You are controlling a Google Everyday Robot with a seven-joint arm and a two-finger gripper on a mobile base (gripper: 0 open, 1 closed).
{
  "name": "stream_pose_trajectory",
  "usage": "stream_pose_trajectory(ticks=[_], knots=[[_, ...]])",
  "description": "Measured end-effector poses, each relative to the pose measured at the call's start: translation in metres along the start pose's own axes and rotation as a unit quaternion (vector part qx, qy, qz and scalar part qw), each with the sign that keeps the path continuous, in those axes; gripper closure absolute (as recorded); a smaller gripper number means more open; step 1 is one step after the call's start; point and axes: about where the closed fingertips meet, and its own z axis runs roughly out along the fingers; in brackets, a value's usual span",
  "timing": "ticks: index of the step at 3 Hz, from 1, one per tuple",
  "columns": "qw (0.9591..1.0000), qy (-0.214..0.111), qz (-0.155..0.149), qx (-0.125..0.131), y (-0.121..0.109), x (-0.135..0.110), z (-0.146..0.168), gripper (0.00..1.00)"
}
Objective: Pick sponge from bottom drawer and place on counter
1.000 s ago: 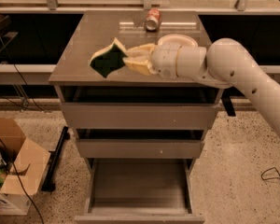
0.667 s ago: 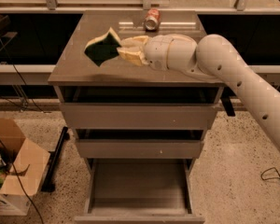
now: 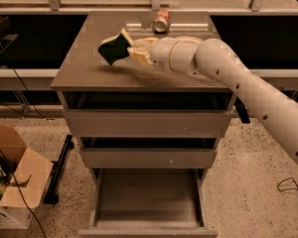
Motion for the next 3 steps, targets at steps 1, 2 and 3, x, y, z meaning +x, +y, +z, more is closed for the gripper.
stream_pose_trajectory(ticks=[1, 2, 3], knots=[[0.9974, 0.055, -0.013, 0.044, -0.0146, 0.0183, -0.0061, 0.50], [0.9966, 0.063, -0.009, 0.052, -0.0219, 0.0268, -0.0120, 0.27], [0.9967, 0.063, -0.009, 0.050, -0.0200, 0.0264, -0.0100, 0.04]])
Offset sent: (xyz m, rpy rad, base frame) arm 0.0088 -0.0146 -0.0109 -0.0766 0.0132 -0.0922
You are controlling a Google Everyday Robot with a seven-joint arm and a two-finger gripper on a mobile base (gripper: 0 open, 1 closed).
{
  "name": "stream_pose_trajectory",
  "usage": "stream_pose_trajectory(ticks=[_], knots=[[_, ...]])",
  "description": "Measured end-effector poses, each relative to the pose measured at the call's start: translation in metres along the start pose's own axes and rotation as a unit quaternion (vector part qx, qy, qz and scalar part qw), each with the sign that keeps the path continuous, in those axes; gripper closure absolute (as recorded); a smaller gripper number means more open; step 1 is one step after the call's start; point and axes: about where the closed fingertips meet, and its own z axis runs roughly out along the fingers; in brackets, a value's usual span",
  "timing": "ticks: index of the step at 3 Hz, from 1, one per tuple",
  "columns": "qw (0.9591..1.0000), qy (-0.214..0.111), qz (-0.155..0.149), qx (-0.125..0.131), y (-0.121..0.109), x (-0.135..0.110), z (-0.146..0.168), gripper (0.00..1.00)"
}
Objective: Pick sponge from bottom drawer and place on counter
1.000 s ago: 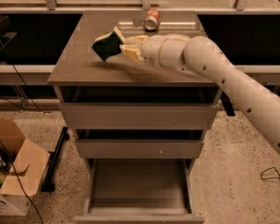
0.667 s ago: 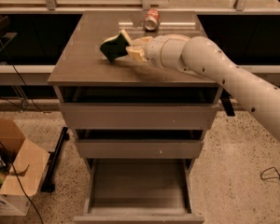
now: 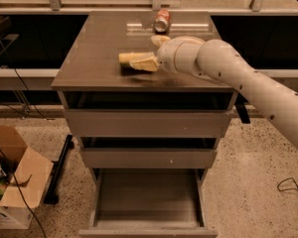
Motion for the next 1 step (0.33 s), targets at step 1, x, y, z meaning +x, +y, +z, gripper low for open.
stream_pose_trajectory(ticks=[1], knots=[[1.0000, 0.000, 0.000, -0.001, 0.0010, -0.0003, 0.0010, 0.00]])
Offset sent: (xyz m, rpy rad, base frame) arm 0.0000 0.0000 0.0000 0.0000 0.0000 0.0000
